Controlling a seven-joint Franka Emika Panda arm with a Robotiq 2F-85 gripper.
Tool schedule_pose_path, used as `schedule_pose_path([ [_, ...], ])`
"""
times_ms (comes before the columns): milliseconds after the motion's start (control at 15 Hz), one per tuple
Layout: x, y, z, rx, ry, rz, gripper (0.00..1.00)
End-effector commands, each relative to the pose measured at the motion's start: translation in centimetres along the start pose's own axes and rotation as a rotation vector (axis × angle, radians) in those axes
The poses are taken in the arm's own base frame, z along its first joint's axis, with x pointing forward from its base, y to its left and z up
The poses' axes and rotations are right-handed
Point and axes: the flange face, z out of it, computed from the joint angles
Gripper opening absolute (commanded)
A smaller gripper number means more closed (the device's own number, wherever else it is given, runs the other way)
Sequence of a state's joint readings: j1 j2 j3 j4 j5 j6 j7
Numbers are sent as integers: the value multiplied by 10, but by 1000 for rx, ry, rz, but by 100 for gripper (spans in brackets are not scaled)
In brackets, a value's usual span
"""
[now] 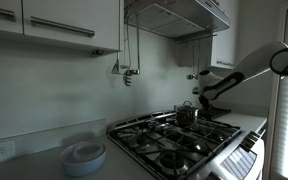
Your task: Move the silver pot to the right
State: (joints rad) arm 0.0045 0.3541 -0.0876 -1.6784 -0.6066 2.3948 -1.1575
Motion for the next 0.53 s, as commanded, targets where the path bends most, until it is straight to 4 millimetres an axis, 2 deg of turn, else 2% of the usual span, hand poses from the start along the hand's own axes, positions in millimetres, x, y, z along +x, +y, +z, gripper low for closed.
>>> schedule_pose_path([
  [0, -10, 0, -1, -17, -46, 0, 8],
  [467, -14, -1, 7, -15, -91, 51, 8],
])
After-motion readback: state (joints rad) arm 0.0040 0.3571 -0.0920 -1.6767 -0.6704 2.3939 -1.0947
